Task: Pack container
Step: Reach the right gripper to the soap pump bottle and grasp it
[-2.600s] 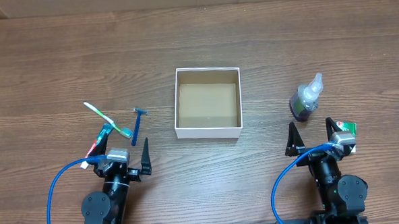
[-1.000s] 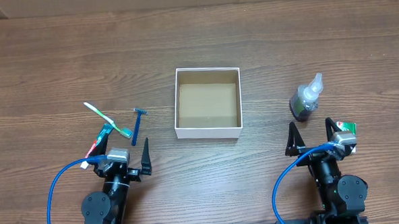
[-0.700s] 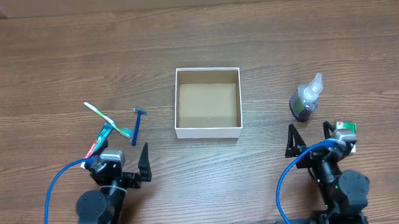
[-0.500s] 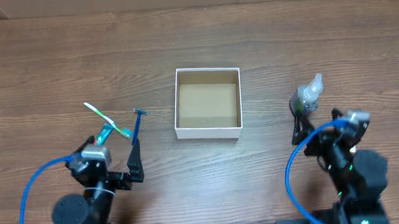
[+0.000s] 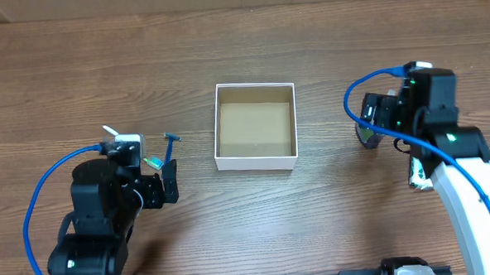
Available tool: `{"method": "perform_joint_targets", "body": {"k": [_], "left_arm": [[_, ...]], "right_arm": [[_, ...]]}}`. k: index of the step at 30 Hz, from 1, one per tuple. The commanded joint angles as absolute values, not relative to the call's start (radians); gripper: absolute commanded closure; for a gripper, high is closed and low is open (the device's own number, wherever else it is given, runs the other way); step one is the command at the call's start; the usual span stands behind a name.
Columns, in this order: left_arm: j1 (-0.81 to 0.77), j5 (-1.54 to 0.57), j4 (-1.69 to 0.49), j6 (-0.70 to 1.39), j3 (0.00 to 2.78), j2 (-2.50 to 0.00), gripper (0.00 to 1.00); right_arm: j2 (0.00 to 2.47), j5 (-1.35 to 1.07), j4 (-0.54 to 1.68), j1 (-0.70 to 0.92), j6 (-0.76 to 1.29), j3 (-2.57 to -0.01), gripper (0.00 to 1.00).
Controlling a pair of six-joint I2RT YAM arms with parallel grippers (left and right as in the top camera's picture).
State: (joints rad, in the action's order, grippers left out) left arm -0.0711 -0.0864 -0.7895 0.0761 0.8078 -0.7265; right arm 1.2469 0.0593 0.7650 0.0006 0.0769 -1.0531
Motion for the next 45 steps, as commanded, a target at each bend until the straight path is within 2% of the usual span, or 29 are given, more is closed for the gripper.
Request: {"method": "perform_joint_targets", "body": {"k": [1,10,19,32,34,39,45], "left_arm": [[-0.066,-0.098,-0.788,0.086,0.834,-0.764,0.0],[-0.066,-0.097,-0.788,0.086,0.834,-0.791,0.0],[-0.066,-0.094,-0.788,0.086,0.834,-0.791,0.0],[-0.066,-0.094,-0.788,0.085,0.834,-0.791,0.0],[-0.066,-0.094,-0.786,0.085,0.834,-0.791,0.0],[-0.066,-0.094,-0.784,0.086,0.834,-0.791,0.0],[-0.066,-0.094,-0.781,0.085,0.834,-0.791,0.0]], "right_arm": [[1.348,0.097,0.765,-0.002,0.048,-1.07,0.0],[1.477,0.096,0.707,-0.002,0.026,-1.047,0.0],[1.486,-0.014,0.689,-0.065,-0.029,-1.046,0.0],[1.551,-0.032,0.689,-0.068,-0.035,-1.046,0.01],[1.551,-0.032,0.688,-0.068,-0.034,-1.046,0.04],[1.551,-0.032,0.687,-0.068,-0.03,-1.046,0.26],[1.551,-0.032,0.687,-0.068,-0.03,-1.046,0.4]]}}
